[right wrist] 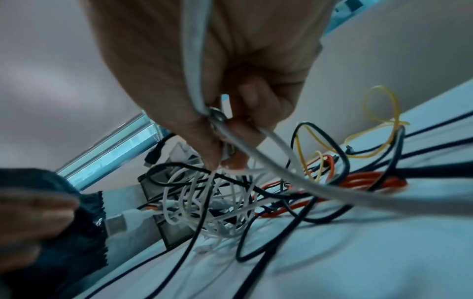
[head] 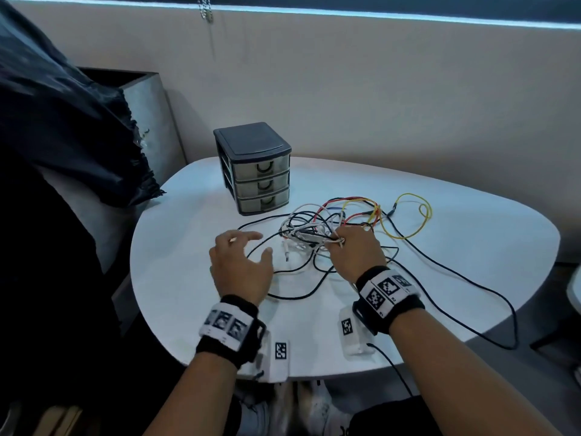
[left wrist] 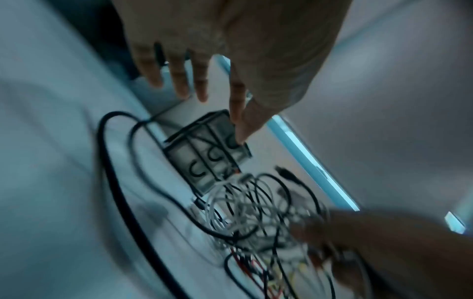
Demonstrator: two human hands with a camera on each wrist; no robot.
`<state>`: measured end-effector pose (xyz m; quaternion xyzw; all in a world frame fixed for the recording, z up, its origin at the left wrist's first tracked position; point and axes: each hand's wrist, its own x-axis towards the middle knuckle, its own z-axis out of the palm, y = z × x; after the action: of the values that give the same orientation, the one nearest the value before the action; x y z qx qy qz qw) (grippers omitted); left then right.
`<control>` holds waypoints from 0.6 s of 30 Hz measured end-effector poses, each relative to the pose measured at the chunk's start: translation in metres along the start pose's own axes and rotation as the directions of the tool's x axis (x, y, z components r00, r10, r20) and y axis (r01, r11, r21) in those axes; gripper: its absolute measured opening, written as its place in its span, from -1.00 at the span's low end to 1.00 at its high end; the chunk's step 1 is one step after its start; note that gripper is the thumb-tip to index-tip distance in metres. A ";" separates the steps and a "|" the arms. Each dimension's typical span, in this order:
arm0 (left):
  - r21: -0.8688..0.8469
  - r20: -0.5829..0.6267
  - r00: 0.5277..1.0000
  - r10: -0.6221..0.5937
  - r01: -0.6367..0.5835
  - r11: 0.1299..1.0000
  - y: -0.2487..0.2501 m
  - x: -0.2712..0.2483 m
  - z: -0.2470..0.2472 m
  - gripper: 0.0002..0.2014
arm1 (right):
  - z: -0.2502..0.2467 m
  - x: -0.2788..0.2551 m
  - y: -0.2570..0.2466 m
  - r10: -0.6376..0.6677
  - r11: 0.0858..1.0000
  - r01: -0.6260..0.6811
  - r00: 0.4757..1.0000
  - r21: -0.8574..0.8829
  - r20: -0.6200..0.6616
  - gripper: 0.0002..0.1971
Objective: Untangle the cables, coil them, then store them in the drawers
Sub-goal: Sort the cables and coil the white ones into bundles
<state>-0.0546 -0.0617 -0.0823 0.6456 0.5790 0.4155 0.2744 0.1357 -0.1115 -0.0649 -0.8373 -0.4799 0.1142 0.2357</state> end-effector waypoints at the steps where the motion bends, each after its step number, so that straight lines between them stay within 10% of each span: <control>1: 0.048 -0.029 0.993 0.111 -0.109 0.993 0.007 -0.009 0.004 -0.85 | 0.003 0.000 0.000 -0.002 1.000 0.002 1.000 0.016 0.005 -0.77; 7: 0.100 0.390 0.914 -0.114 0.081 0.992 0.027 -0.019 0.050 -0.67 | 0.006 -0.008 -0.013 -0.043 0.997 0.044 0.999 0.071 -0.022 -0.83; 12: 0.001 0.394 0.877 -0.275 0.299 0.954 0.031 -0.014 0.065 -0.77 | 0.011 -0.016 -0.018 -0.102 0.995 0.102 0.995 0.003 -0.013 -0.83; 18: 0.018 0.363 0.927 -0.093 0.093 0.996 0.027 -0.011 0.054 -0.79 | 0.007 -0.017 -0.029 -0.187 0.962 0.189 0.982 -0.199 0.025 -0.84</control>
<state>0.0058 -0.0698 -0.0897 0.6834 0.5482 0.2751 0.3959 0.1025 -0.1116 -0.0565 -0.8071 -0.5670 0.0451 0.1585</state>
